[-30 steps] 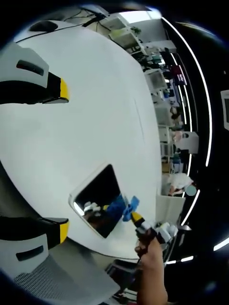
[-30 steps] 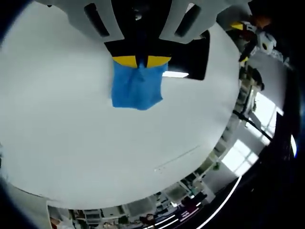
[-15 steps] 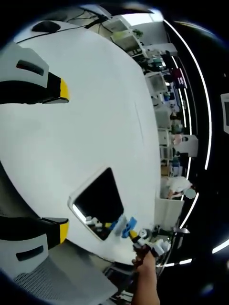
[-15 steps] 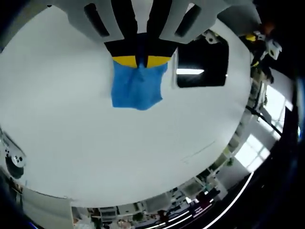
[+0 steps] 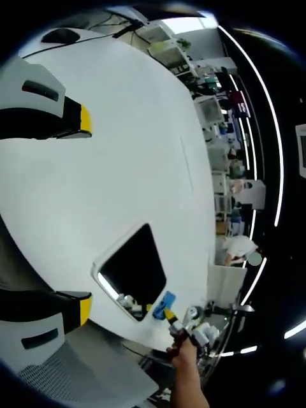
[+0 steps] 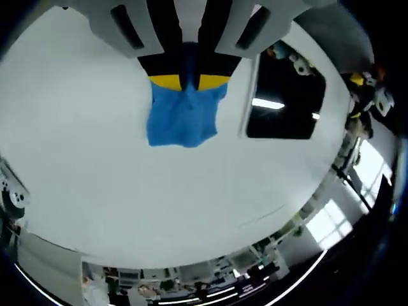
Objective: Wipe the mirror surface with the cleaning cloth until all visible marks leave the cleaned area.
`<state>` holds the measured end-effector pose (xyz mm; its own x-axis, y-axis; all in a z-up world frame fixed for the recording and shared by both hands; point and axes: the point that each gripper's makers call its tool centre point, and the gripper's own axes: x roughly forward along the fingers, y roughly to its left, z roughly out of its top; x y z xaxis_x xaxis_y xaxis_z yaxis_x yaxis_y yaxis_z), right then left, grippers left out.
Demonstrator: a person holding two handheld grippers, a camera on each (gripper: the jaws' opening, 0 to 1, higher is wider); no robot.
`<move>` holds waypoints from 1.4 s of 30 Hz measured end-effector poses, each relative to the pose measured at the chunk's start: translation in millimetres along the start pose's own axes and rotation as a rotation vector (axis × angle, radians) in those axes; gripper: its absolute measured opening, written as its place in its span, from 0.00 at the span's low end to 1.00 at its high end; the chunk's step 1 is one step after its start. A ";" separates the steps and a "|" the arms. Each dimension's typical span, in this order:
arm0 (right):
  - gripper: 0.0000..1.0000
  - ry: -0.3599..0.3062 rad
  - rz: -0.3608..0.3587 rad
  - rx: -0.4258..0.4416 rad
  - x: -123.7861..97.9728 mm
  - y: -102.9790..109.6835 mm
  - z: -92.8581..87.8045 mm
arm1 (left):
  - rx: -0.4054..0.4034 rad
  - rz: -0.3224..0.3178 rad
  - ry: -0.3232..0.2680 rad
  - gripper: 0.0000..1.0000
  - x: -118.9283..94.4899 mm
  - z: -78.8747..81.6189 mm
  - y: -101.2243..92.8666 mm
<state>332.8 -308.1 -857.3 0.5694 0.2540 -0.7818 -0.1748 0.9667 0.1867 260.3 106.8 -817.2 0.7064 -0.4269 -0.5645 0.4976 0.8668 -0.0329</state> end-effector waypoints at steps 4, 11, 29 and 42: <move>0.14 -0.132 0.014 -0.147 -27.4 -0.2 24.6 | 0.006 -0.011 0.013 1.00 -2.3 -5.3 -2.7; 0.14 -0.305 0.069 -0.181 -64.5 -1.3 26.9 | 0.000 -0.021 0.012 1.00 -4.3 -6.1 -4.6; 1.00 -0.386 0.155 -0.189 -88.8 -0.5 -25.8 | -0.036 -0.016 -0.023 1.00 -5.7 3.3 -3.2; 1.00 -0.394 0.142 -0.317 -88.1 1.4 -31.0 | -0.063 -0.016 -0.021 1.00 -6.2 1.7 -4.5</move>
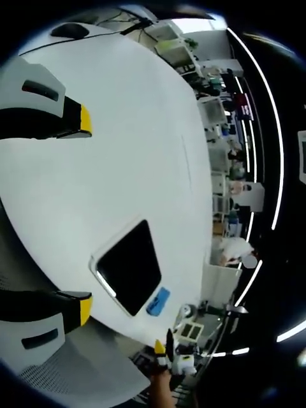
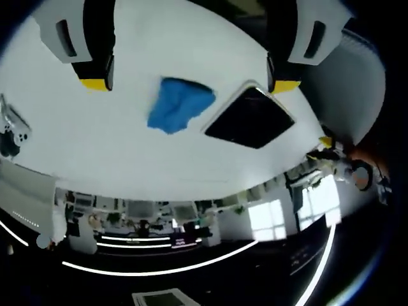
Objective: Wipe the mirror surface with the cleaning cloth until all visible marks leave the cleaned area.
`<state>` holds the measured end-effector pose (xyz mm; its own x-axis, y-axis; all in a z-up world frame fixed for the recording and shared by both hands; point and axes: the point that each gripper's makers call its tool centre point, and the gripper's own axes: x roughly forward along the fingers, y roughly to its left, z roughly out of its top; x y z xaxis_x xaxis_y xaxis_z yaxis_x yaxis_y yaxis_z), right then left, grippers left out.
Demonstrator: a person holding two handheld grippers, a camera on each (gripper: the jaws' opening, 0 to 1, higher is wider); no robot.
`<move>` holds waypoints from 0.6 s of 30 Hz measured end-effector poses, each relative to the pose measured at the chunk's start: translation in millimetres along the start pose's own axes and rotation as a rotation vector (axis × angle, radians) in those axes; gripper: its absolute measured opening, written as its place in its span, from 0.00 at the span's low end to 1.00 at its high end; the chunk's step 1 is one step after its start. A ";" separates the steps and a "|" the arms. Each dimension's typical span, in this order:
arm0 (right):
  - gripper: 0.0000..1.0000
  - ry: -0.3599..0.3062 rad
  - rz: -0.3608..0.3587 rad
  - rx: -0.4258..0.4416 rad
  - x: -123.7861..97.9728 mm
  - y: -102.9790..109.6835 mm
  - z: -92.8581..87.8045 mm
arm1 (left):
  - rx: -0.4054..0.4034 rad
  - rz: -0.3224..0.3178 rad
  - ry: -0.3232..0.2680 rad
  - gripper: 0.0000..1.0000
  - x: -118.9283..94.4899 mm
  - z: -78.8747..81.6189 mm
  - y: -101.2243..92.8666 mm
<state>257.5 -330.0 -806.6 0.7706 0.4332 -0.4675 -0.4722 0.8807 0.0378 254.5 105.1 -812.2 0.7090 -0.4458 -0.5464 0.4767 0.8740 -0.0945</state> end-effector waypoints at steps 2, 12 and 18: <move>1.00 -0.008 0.001 0.007 0.3 0.3 1.1 | -0.005 0.011 -0.035 1.00 -1.0 6.7 1.4; 1.00 -0.024 0.007 0.062 6.6 4.9 16.3 | 0.003 0.011 -0.032 1.00 2.0 8.0 2.8; 1.00 0.004 0.017 0.105 7.3 7.6 15.0 | -0.006 0.021 -0.009 1.00 3.1 3.4 5.5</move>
<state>265.9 -317.2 -796.5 0.7611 0.4476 -0.4695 -0.4373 0.8886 0.1382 261.1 107.8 -811.6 0.7235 -0.4292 -0.5407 0.4587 0.8842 -0.0880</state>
